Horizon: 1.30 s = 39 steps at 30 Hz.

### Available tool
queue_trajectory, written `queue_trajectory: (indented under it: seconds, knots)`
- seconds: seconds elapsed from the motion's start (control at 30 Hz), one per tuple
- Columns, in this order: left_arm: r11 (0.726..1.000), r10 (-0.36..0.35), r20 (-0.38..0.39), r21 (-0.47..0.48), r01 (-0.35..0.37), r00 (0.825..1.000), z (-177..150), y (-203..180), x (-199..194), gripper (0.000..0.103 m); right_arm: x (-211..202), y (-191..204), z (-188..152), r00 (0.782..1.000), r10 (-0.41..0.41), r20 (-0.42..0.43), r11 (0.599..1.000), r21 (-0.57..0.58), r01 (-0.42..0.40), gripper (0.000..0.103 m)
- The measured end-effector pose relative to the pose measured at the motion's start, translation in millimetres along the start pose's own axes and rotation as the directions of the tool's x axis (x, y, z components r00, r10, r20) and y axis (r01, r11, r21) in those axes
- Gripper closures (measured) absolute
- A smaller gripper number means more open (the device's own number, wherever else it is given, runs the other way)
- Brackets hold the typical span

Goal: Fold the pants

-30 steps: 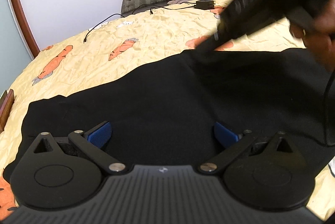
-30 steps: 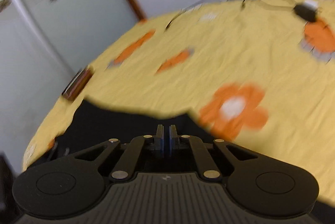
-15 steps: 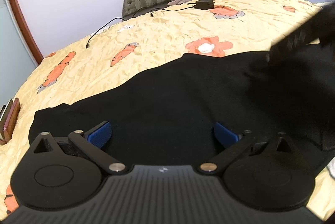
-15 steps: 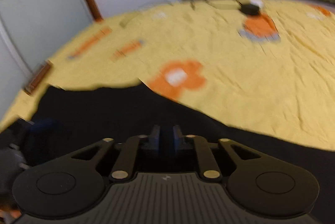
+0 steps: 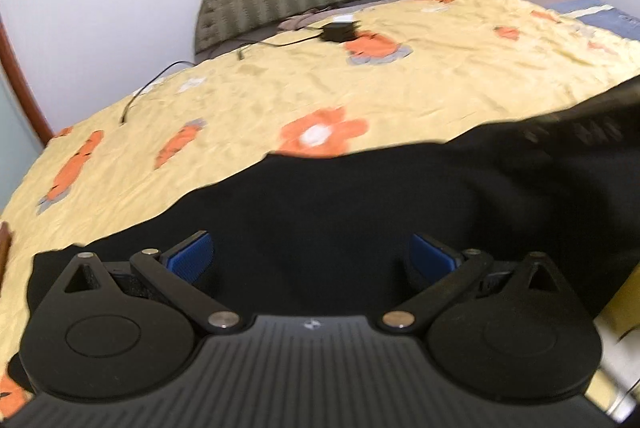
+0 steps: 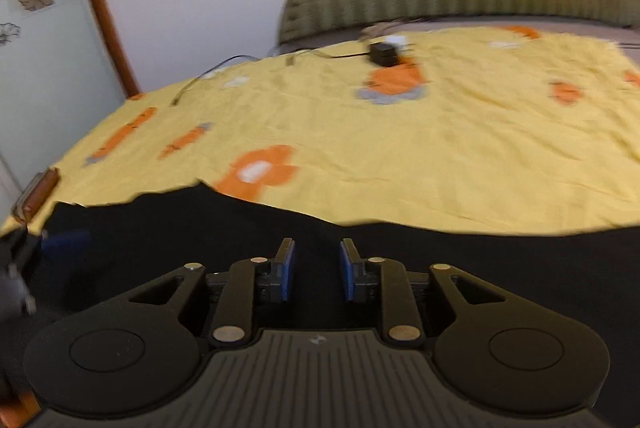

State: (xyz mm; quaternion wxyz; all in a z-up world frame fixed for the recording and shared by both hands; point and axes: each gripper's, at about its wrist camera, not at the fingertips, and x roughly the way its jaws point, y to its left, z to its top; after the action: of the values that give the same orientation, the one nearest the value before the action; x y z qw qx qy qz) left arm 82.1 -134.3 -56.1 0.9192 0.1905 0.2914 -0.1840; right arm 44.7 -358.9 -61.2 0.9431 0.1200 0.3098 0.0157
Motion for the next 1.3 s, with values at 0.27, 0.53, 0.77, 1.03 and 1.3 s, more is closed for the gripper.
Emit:
queue_trajectory:
  seconds: [0.27,0.53,0.77,1.03,1.3]
  knots:
    - [0.998,-0.05,-0.017,0.049,0.051,0.999,35,-52,33,0.0,-5,-86,-17,0.979,-0.195,-0.061,0.979,0.051,0.198,0.057]
    - [1.0,-0.005,-0.054,0.026,0.006,0.999,32,-51,44,0.0,-32,-121,-23,0.982,-0.186,0.018,0.972,0.152,0.182,0.029]
    - [0.989,-0.081,0.0,0.121,0.081,0.997,28,-82,8,0.0,-114,-164,-73,0.905,-0.404,0.13,0.869,0.362,0.336,0.03]
    - [0.982,-0.128,-0.044,0.135,0.133,0.991,11,-120,0,0.0,-155,-238,-112,0.906,-0.403,0.133,0.713,0.666,0.219,0.028]
    - [0.983,-0.119,-0.068,0.135,0.127,0.991,8,-117,-1,0.0,-138,-260,-108,0.909,-0.373,0.187,0.655,0.747,0.115,0.029]
